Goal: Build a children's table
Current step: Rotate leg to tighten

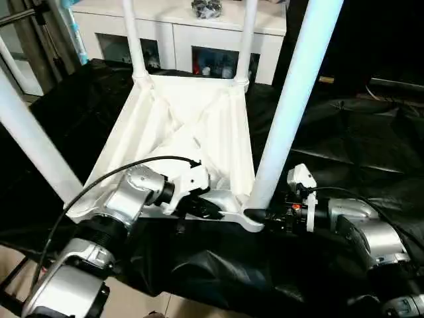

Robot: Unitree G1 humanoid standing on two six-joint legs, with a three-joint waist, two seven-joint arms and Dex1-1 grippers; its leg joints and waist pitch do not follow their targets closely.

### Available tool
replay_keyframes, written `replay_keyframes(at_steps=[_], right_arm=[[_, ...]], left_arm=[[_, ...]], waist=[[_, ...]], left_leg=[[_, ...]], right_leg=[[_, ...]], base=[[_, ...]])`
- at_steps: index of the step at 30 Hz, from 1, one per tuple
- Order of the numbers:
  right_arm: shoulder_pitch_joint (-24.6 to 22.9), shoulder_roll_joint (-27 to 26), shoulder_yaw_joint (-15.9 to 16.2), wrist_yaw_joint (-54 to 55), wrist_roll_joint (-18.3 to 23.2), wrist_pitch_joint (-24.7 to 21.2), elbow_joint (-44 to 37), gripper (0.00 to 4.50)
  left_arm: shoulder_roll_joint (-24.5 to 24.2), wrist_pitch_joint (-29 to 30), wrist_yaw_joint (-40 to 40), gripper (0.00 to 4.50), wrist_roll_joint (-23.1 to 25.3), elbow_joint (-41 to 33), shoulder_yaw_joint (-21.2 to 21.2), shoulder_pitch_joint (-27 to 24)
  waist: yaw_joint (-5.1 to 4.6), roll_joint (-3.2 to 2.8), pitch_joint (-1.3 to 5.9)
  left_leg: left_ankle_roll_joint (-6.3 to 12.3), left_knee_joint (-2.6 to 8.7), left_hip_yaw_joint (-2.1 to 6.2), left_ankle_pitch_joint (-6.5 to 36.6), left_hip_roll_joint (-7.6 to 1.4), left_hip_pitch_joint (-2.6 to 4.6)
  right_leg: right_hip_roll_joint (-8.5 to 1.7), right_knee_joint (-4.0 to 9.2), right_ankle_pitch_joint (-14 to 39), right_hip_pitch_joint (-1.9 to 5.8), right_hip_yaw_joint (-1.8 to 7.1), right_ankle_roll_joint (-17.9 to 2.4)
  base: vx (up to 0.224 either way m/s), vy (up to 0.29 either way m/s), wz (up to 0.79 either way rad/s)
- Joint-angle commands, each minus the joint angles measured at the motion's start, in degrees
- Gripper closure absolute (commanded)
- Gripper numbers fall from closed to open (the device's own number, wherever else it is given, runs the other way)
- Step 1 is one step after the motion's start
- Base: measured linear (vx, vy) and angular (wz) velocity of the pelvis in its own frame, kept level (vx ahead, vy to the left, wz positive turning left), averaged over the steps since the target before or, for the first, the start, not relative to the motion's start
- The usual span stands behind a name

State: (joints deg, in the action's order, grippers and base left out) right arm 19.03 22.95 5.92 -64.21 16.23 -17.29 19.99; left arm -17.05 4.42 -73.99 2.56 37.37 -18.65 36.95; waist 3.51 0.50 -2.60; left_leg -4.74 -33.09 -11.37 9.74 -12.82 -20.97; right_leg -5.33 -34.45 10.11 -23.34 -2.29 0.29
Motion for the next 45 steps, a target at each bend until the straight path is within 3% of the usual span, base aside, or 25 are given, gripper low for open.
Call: replay_keyframes(at_steps=[1, 3, 5, 6, 7, 8, 10, 12, 15, 16, 17, 19, 20, 21, 22, 24, 27, 30, 34, 39, 45], right_arm=[[-0.4, -1.6, 0.4, 1.7, 0.3, -0.7, 0.0, 1.79], [0.9, -4.3, -0.9, 9.4, -2.0, 0.4, 3.8, 1.87], [2.3, -6.5, -1.7, 15.9, -3.8, 0.9, 7.1, 1.94], [2.9, -7.5, -2.1, 18.8, -4.4, 1.1, 8.5, 1.94], [4.1, -9.1, -2.8, 23.7, -5.5, 1.4, 10.9, 1.94], [5.7, -11.2, -3.8, 30.4, -6.7, 1.2, 14.0, 1.94], [6.2, -11.8, -4.1, 32.1, -6.9, 1.0, 14.8, 1.94], [7.0, -14.0, -3.4, 34.5, -8.2, 2.7, 16.2, 1.94], [7.5, -15.8, -2.7, 34.9, -8.9, 4.5, 16.9, 1.94], [7.6, -16.0, -2.7, 34.5, -8.7, 4.6, 17.0, 1.4], [7.7, -16.0, -2.6, 33.9, -8.6, 4.7, 17.0, 1.26], [7.8, -15.7, -2.7, 32.8, -8.2, 4.6, 16.8, 1.2], [8.0, -15.2, -2.8, 31.7, -8.0, 4.9, 16.9, 0.91], [7.9, -14.7, -2.5, 30.8, -8.1, 5.3, 16.5, 0.91], [7.5, -13.4, -1.6, 28.4, -8.2, 6.1, 15.6, 0.83], [6.9, -11.4, -0.8, 23.8, -7.5, 7.0, 13.9, 0.83], [5.3, -8.2, 0.5, 15.6, -5.7, 7.2, 10.4, 0.83], [4.0, -6.0, 0.8, 9.2, -3.9, 6.2, 7.4, 0.83], [2.5, -2.4, 2.2, 1.7, -1.9, 4.8, 4.1, 0.83], [1.6, -0.5, 2.8, -3.4, 0.0, 2.5, 1.8, 1.0], [1.5, -0.6, 2.8, -4.2, 0.5, 1.1, 1.0, 1.52]], left_arm=[[1.6, 1.7, 5.1, 4.5, -0.2, 0.3, 1.5, -0.3], [3.5, 3.2, 8.7, 4.5, 0.1, -0.1, 2.0, -0.3], [5.1, 4.7, 11.7, 4.5, 0.4, -0.4, 2.3, -0.2], [5.8, 5.3, 13.0, 4.5, 0.5, -0.5, 2.4, -0.1], [7.0, 6.2, 15.5, 4.5, 0.7, -0.5, 2.6, 0.1], [8.3, 7.1, 17.6, 4.5, 0.8, -0.5, 2.8, 0.4], [8.7, 7.4, 18.0, 4.5, 0.9, -0.5, 2.7, 0.4], [10.4, 8.4, 20.2, 4.5, 1.3, -0.7, 2.5, 0.6], [11.5, 8.0, 20.8, 4.5, 1.4, -0.6, 2.3, 0.6], [11.5, 7.5, 20.5, 4.5, 1.3, -0.4, 2.3, 0.7], [11.4, 7.0, 20.2, 4.5, 1.4, -0.3, 2.3, 0.7], [10.9, 6.0, 19.3, 4.5, 1.2, -0.3, 2.2, 0.7], [10.3, 5.2, 18.0, 4.5, 0.8, -0.6, 2.1, 0.6], [9.9, 4.8, 17.2, 4.5, 0.6, -0.7, 2.0, 0.5], [8.9, 4.2, 15.1, 4.5, 0.2, -1.1, 1.8, 0.3], [7.4, 3.8, 11.6, 4.5, -0.6, -1.9, 1.7, -0.1], [5.3, 3.4, 6.1, 4.5, -1.6, -3.0, 1.2, -0.6], [3.8, 2.0, 3.2, 4.5, -1.6, -2.5, 0.9, -0.3], [2.0, 0.5, -0.5, 4.5, -1.8, -0.9, 0.6, 0.5], [0.6, 0.1, -4.8, 4.5, -2.4, 0.3, 0.3, 1.2], [0.4, -0.2, -6.0, 4.5, -2.7, 0.8, 0.2, 1.5]], waist=[[0.03, 0.64, 3.33], [-0.22, 0.63, 3.24], [-1.41, 0.64, 3.12], [-1.41, 0.64, 3.12], [-1.85, 0.69, 2.95], [-2.16, 0.67, 2.98], [-2.82, 0.72, 3.0], [-2.79, 0.61, 3.2], [-3.0, 0.63, 3.15], [-3.02, 0.67, 3.21], [-3.05, 0.67, 3.24], [-2.93, 0.54, 3.29], [-2.66, 0.29, 3.37], [-2.75, 0.36, 3.4], [-2.67, 0.47, 3.47], [-2.44, 0.17, 3.62], [-1.99, 0.26, 3.97], [-1.31, 0.32, 4.18], [-0.63, 0.2, 3.87], [-0.03, 0.22, 3.51], [0.47, 0.16, 3.69]], left_leg=[[1.9, 3.51, 0.0, 15.2, -0.17, 0.8], [1.13, 3.68, 0.11, 15.7, -0.15, 0.7], [0.06, 3.94, 0.51, 17.2, 0.12, 0.27], [0.06, 3.94, 0.51, 17.2, 0.12, 0.27], [-0.16, 3.89, 0.52, 18.5, 0.25, 0.39], [-0.56, 3.88, 0.76, 18.9, 0.41, 0.3], [-0.63, 3.98, 1.03, 19.3, 0.56, 0.08], [0.33, 3.74, 0.91, 19.4, 0.51, 0.68], [0.68, 4.0, 0.99, 20.2, 0.49, 0.43], [0.69, 4.03, 1.03, 20.1, 0.46, 0.39], [0.86, 4.1, 1.07, 19.8, 0.46, 0.21], [0.96, 4.03, 0.95, 20.0, 0.44, 0.44], [1.0, 3.93, 0.83, 20.1, 0.3, 0.93], [1.12, 3.93, 0.79, 20.0, 0.28, 0.85], [1.46, 4.0, 0.88, 18.7, 0.35, 0.33], [2.1, 3.84, 0.74, 17.5, 0.23, 0.49], [3.67, 3.59, 0.79, 13.7, 0.2, 0.2], [6.32, 3.16, 0.59, 8.9, 0.24, 0.17], [6.39, 3.26, 0.41, 10.2, -0.06, 0.3], [3.22, 3.71, 0.41, 14.8, -0.28, 0.63], [2.44, 3.7, 0.29, 13.7, -0.29, 0.68]], right_leg=[[-1.86, 4.42, 15.9, 2.38, 1.29, -12.1], [-1.89, 4.62, 18.0, 2.19, 1.31, -11.2], [-1.78, 4.95, 22.1, 2.35, 0.96, -9.3], [-1.78, 4.95, 22.1, 2.35, 0.96, -9.3], [-1.82, 5.26, 25.2, 2.05, 0.9, -8.5], [-1.96, 5.57, 28.2, 2.21, 0.7, -7.4], [-1.87, 5.94, 30.3, 2.23, 0.44, -6.0], [-1.85, 6.15, 27.8, 1.69, 0.79, -7.0], [-1.53, 5.95, 25.4, 1.8, 0.69, -7.9], [-1.55, 5.83, 24.7, 1.89, 0.73, -8.1], [-1.5, 5.66, 23.3, 2.05, 0.77, -8.5], [-1.49, 5.73, 22.6, 1.84, 0.89, -9.0], [-1.51, 5.66, 20.5, 1.55, 1.12, -10.0], [-1.41, 5.47, 19.1, 1.66, 1.16, -10.5], [-1.43, 5.11, 16.8, 2.21, 1.11, -11.1], [-1.55, 4.85, 13.9, 2.19, 1.24, -12.0], [-1.48, 4.03, 7.2, 2.99, 1.24, -13.5], [-1.47, 3.07, -1.0, 3.32, 1.24, -16.4], [-1.51, 3.24, 1.6, 3.21, 1.05, -16.6], [-1.71, 4.08, 11.0, 2.77, 1.2, -14.3], [-1.64, 3.75, 8.5, 2.73, 1.23, -14.5]], base=[[0.0, 0.0, 0.0], [0.0, 0.0, 0.0], [0.0, 0.0, 0.0], [0.0, 0.0, 0.0], [0.0, 0.0, 0.0], [0.0, 0.0, 0.0], [0.0, 0.0, 0.0], [0.0, 0.0, 0.0], [0.0, 0.0, 0.0], [0.0, 0.0, 0.0], [0.0, 0.0, 0.0], [0.0, 0.0, 0.0], [0.0, 0.0, 0.0], [0.0, 0.0, 0.0], [0.0, 0.0, 0.0], [0.0, 0.0, 0.0], [0.017, -0.001, 0.0], [0.0, 0.0, 0.0], [0.0, 0.0, 0.0], [0.0, 0.0, 0.0], [0.0, 0.0, 0.0]])
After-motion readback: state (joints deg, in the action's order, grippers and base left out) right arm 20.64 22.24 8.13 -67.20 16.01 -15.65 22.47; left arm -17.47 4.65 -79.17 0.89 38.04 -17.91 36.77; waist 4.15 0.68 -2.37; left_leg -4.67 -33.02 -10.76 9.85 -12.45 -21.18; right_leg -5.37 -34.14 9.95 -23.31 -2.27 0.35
